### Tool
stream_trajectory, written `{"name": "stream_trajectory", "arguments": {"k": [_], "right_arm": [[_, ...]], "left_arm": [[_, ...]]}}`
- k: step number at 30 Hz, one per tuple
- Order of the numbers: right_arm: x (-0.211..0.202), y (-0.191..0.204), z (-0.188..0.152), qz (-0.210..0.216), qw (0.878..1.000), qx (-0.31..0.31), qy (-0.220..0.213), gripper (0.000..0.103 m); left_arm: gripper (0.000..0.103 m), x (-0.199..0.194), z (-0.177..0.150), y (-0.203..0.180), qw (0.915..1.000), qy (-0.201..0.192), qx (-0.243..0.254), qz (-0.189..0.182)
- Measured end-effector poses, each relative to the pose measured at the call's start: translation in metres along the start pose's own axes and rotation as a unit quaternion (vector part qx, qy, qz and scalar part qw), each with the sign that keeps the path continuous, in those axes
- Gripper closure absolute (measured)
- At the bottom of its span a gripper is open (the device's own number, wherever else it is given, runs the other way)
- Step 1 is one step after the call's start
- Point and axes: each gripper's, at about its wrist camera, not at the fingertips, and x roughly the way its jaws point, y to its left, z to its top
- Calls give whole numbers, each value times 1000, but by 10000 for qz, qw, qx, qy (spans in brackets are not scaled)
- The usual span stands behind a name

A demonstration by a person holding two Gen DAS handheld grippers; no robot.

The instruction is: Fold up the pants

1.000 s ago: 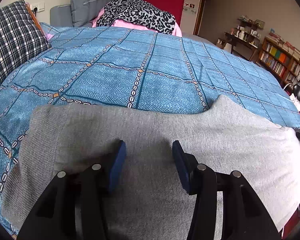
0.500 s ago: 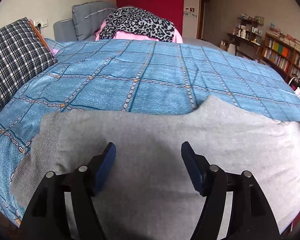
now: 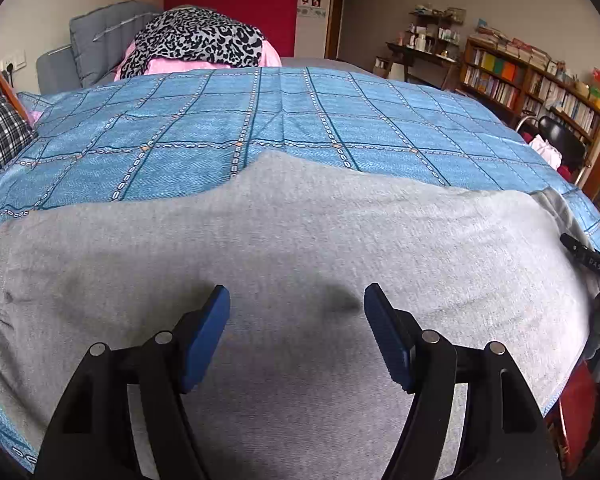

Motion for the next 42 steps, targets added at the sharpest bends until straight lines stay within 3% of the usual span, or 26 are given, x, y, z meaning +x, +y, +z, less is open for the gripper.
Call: {"name": "stream_trajectory", "arguments": {"k": [9, 15, 21, 26, 34, 42], "right_arm": [[-48, -30, -14, 554, 9943, 701, -589, 23], [-81, -55, -47, 354, 9923, 905, -772, 23], [-91, -74, -79, 665, 9880, 1167, -768, 25], [-82, -80, -90, 1007, 9825, 1400, -700, 40], [-79, -79, -91, 1475, 9731, 1569, -815, 54], [-76, -74, -88, 1763, 9669, 1581, -946, 55]], "left_arm": [[32, 4, 18, -67, 9972, -30, 555, -499], [32, 17, 32, -137, 9870, 64, 1201, -1062], [32, 27, 41, -197, 9765, 148, 1527, -1515], [32, 37, 42, -237, 9691, 279, 1760, -1707], [32, 58, 44, -280, 9567, 587, 2029, -2002], [27, 73, 55, -300, 9500, 814, 1915, -2328]]}}
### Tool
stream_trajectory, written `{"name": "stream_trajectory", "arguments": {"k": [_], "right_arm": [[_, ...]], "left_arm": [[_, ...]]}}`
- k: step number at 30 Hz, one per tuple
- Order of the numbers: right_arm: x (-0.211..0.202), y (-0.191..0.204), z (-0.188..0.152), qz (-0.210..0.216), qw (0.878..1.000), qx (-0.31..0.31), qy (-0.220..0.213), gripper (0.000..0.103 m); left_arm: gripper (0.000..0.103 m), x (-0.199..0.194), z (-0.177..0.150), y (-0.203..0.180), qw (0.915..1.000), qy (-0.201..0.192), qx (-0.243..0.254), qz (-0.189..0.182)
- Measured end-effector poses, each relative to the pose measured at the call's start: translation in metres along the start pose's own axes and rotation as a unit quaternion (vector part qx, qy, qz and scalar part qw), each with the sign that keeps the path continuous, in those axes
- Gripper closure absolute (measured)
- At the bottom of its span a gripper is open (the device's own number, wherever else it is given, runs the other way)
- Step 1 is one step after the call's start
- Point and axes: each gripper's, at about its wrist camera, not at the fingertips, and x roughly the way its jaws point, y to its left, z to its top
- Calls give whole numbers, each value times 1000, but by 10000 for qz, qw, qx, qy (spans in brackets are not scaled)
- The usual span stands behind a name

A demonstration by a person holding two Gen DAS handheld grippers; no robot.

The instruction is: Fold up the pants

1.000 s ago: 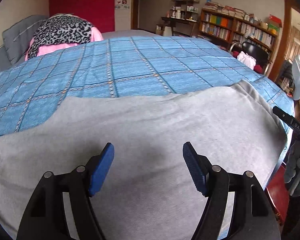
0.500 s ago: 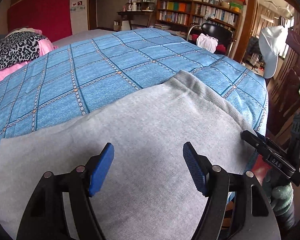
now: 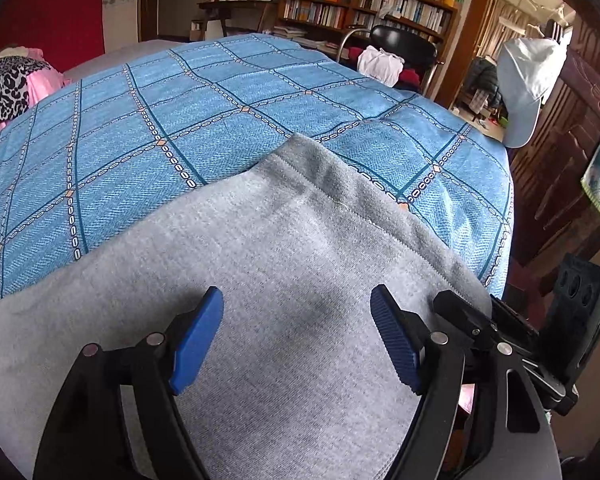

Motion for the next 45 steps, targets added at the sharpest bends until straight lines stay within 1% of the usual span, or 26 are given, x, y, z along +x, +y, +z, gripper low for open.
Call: {"name": "stream_trajectory", "arguments": {"k": [3, 4, 5, 7, 10, 16, 19, 23, 27, 29, 31, 36, 37, 38, 39, 40, 41, 43, 45], "right_arm": [[4, -2, 4, 74, 9998, 167, -90, 55], [5, -1, 6, 107, 9997, 201, -100, 57], [6, 2, 7, 119, 9997, 183, -97, 64], [5, 8, 9, 143, 9998, 106, -75, 73], [0, 19, 11, 110, 9998, -80, -125, 76], [-9, 57, 11, -190, 9956, -835, -376, 77], [-10, 80, 5, -350, 9900, -1284, -472, 77], [-9, 103, -4, -438, 9828, -1716, -514, 77], [-3, 124, -16, -560, 9730, -2174, -530, 77], [0, 134, -22, -567, 9689, -2348, -536, 77], [4, 143, -27, -461, 9672, -2452, -485, 77], [13, 156, -38, -352, 9637, -2621, -353, 78], [14, 156, -39, -335, 9641, -2613, -329, 78], [15, 157, -40, -328, 9644, -2606, -313, 78], [16, 157, -39, -329, 9645, -2602, -307, 78], [16, 157, -39, -336, 9647, -2595, -307, 78], [16, 158, -39, -342, 9650, -2583, -306, 78], [17, 157, -38, -334, 9656, -2563, -294, 78], [16, 156, -36, -296, 9666, -2529, -288, 78]], "left_arm": [[27, 5, 3, -3, 10000, 39, 10, -26], [27, 6, 4, -4, 10000, 60, 16, -37], [27, 7, 5, -4, 10000, 74, 21, -52], [27, 7, 6, -6, 9999, 79, 23, -95], [27, 5, 11, -5, 9998, 65, -34, -187], [27, -2, 21, -5, 9987, 92, -171, -468], [27, -9, 25, -8, 9984, 26, -143, -540], [24, -16, 29, -13, 9978, -20, -110, -656], [24, -19, 32, -17, 9969, 23, -88, -787], [24, -18, 32, -19, 9970, 78, -35, -763], [24, -15, 31, -19, 9978, 159, 25, -649], [24, -3, 28, -11, 9979, 406, -28, -501], [25, -1, 27, -8, 9980, 424, -56, -468], [29, 1, 27, -4, 9982, 431, -93, -413], [44, 4, 26, -1, 9981, 469, -124, -389], [62, 6, 25, 3, 9978, 518, -173, -375], [68, 8, 24, 7, 9976, 544, -250, -360], [77, 9, 21, 14, 9968, 522, -353, -482], [82, 4, 19, 17, 9967, 421, -405, -560]]}}
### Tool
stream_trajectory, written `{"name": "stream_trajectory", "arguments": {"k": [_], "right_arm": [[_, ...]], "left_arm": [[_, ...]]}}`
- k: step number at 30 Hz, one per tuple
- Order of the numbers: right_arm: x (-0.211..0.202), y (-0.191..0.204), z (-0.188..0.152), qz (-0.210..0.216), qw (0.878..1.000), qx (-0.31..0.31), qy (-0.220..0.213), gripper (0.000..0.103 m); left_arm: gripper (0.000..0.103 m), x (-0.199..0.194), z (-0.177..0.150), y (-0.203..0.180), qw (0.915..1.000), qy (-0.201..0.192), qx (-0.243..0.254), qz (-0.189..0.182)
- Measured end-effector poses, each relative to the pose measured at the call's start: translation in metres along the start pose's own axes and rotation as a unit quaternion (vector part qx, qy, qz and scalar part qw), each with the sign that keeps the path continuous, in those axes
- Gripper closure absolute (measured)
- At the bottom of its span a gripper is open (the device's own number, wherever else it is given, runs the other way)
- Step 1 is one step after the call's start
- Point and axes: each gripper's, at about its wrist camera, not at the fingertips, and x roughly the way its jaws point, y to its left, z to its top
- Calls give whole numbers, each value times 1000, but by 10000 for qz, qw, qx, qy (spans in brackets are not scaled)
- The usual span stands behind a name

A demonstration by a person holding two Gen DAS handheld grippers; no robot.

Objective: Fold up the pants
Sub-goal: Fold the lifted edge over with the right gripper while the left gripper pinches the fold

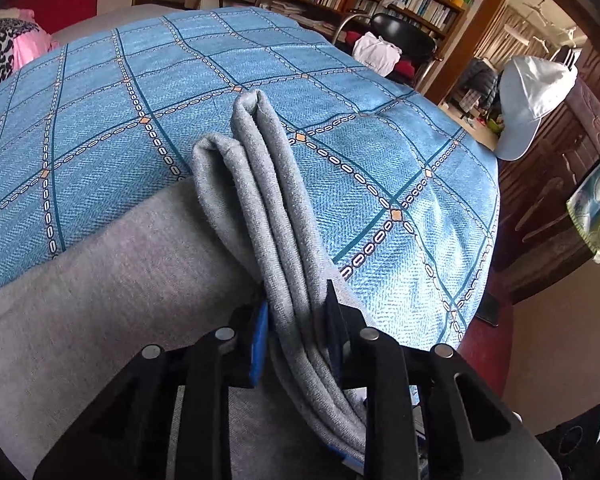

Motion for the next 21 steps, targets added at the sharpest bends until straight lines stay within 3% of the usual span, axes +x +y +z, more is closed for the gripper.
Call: {"name": "stream_trajectory", "arguments": {"k": [3, 4, 5, 10, 16, 21], "right_arm": [[-2, -12, 6, 235, 9995, 227, 8, 72], [-4, -17, 9, 366, 9988, 329, 14, 63], [-6, -20, 11, 526, 9977, 435, 31, 56], [-23, -33, 25, 1552, 9845, 820, 69, 43], [-26, -46, 39, 2197, 9687, 1150, 96, 42], [-20, -36, 40, 2300, 9670, 1064, 279, 42]], "left_arm": [[85, -14, -2, 2, 9998, -193, -27, -82], [86, -20, -3, 2, 9996, -276, -13, -46], [86, -27, -5, 2, 9993, -366, 5, -4], [87, -70, -20, 15, 9969, -757, 43, 208], [87, -123, -48, 43, 9929, -1086, -52, 479], [87, -169, -73, 77, 9861, -1425, -328, 788]]}}
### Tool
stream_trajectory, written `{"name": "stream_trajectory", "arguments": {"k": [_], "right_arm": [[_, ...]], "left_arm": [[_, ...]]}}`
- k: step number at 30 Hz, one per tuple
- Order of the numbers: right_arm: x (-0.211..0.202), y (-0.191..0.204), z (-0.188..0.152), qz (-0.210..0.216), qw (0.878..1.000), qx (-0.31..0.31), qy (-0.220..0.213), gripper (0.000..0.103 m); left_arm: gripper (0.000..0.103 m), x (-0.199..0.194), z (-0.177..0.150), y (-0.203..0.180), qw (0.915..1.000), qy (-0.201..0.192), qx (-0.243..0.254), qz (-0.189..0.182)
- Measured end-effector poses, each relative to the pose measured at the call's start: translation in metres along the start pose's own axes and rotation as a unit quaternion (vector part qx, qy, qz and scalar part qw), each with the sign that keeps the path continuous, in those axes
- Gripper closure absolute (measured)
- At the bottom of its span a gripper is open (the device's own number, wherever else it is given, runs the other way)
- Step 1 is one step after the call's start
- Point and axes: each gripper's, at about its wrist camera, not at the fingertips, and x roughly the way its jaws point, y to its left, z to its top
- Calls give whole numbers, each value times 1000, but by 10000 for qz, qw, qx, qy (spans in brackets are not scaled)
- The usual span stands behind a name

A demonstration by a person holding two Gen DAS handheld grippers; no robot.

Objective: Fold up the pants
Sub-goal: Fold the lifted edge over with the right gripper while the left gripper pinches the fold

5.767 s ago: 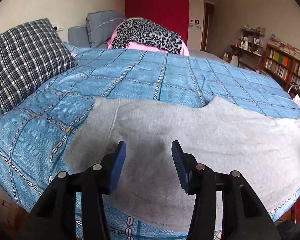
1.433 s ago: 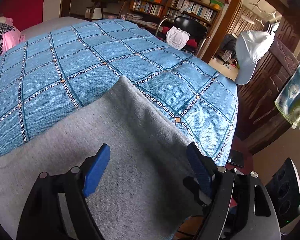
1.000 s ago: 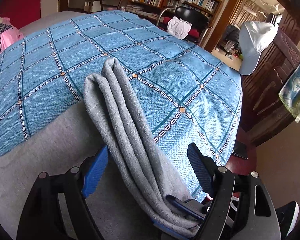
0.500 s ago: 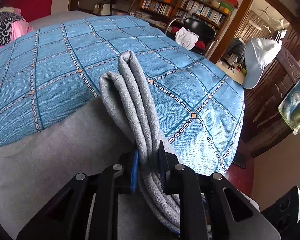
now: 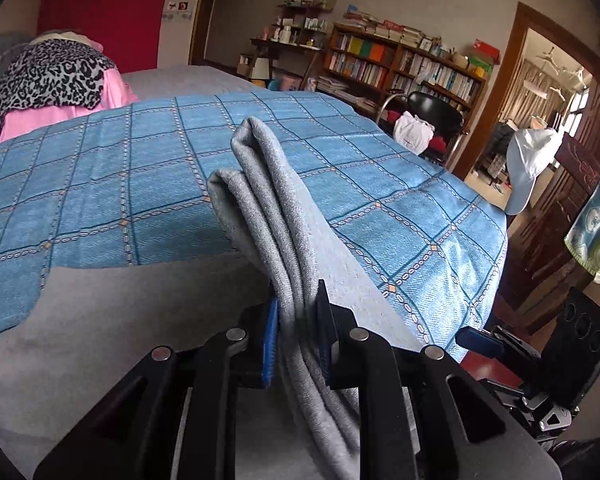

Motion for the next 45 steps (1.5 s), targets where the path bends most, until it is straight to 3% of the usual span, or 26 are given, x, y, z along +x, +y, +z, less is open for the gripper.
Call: {"name": "stream_trajectory", "arguments": {"k": [9, 16, 21, 25, 28, 33, 37, 38, 41, 45], "right_arm": [[58, 22, -16, 97, 9976, -193, 658, 42], [97, 42, -43, 64, 9913, -474, 1224, 42], [105, 46, -53, -145, 9869, -815, 1383, 42], [100, 49, -37, -100, 9888, -769, 1272, 42], [100, 57, -19, 95, 9915, -734, 1073, 42], [127, 68, -5, 225, 9907, -618, 1188, 42], [154, 68, -8, -5, 9878, -599, 1438, 42], [160, 65, -10, -124, 9867, -562, 1518, 42], [171, 58, -16, -279, 9838, -437, 1718, 42], [176, 63, -24, -465, 9799, -692, 1815, 42]], "left_arm": [[87, -26, -50, 81, 9956, 143, -804, 454], [86, -24, -85, 108, 9912, 220, -1145, 628], [82, -17, -97, 112, 9911, 220, -1065, 764], [65, -20, -97, 113, 9903, 142, -1026, 929], [60, -31, -97, 114, 9888, 11, -1075, 1035], [60, -57, -95, 107, 9880, -379, -1006, 1110], [60, -65, -99, 89, 9921, -501, -801, 827], [60, -64, -102, 85, 9931, -477, -784, 725], [74, -51, -112, 77, 9958, -217, -780, 433], [77, -37, -127, 78, 9953, -126, -801, 530]]}}
